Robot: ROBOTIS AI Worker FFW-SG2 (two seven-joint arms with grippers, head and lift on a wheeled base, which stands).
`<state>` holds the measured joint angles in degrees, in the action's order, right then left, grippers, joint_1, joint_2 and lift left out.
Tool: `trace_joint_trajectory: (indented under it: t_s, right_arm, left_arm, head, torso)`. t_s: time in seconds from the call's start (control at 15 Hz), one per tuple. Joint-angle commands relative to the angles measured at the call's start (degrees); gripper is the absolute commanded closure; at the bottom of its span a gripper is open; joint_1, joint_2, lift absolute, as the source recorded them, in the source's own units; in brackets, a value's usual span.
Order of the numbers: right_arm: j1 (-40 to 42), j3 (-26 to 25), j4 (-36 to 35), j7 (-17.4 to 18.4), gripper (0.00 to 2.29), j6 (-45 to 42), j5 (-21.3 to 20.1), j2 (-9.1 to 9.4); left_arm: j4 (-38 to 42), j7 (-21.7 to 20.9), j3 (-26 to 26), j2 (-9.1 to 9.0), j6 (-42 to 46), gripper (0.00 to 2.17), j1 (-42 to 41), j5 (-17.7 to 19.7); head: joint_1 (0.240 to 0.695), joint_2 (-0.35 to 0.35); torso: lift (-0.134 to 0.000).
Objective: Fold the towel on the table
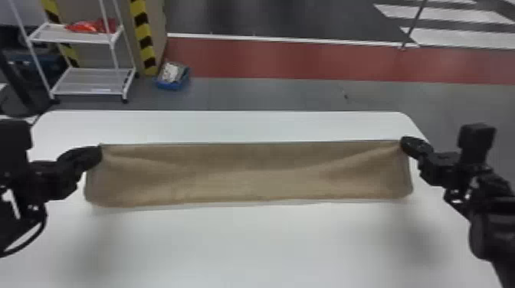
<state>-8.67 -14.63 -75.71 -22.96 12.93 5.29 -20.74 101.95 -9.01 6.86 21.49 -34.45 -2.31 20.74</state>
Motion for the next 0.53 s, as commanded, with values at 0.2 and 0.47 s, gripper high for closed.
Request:
trace_joint_trajectory:
  t_s: [0.2,0.47]
  right_arm:
    - [-0.56,1.27,2.06,0.72,1.23,-1.36,-0.99,0.44]
    - [-0.73,1.53,2.85,0.81,1.23,-1.36,-0.99,0.35]
  left_arm:
    - [-2.90,0.39,-2.73,-0.57,4.61,0.97,1.61,-1.85]
    - [-5.71,0.66,-4.40,-0.84,7.42,0.97,2.57,-4.31]
  head:
    - [0.695,-0.109]
    - [0.695,-0.111]
  torso:
    - [-0.128]
    - [-0.128]
